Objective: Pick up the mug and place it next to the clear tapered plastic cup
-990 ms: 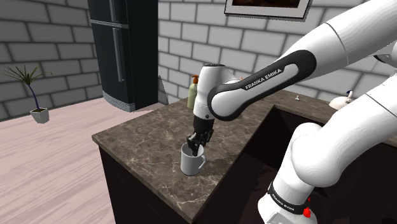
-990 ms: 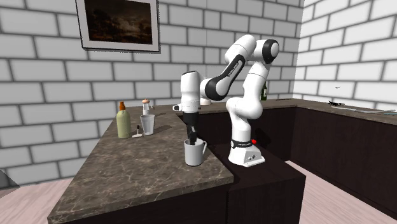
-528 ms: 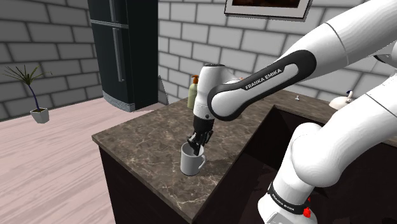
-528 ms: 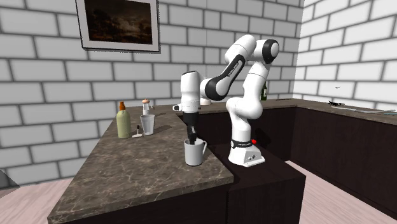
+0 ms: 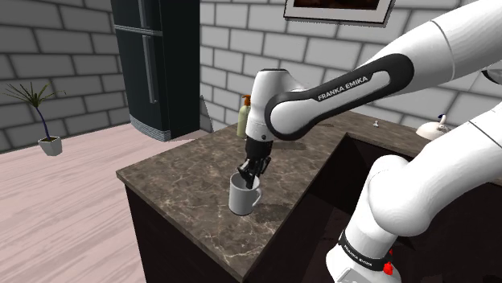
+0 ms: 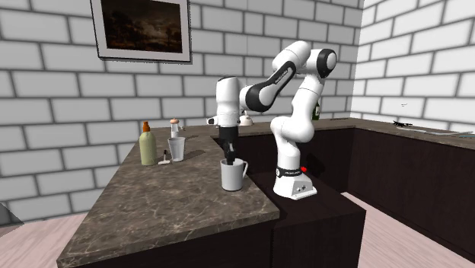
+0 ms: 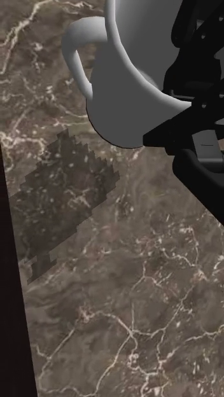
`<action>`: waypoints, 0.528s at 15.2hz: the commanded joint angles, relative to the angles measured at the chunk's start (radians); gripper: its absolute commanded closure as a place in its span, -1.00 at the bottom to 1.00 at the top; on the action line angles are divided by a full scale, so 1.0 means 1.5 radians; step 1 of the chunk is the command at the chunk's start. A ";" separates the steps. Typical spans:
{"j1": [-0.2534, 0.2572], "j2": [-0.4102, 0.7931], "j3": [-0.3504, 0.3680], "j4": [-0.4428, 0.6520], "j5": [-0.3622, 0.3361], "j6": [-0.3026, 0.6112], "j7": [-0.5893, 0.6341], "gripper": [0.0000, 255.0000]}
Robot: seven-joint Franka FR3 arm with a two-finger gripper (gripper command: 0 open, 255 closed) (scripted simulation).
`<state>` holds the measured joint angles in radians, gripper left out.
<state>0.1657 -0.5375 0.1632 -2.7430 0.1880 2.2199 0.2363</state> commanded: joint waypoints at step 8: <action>-0.004 -0.043 -0.009 0.057 -0.010 -0.100 0.006 1.00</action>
<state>0.1608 -0.5985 0.1516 -2.6692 0.1743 2.0853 0.2443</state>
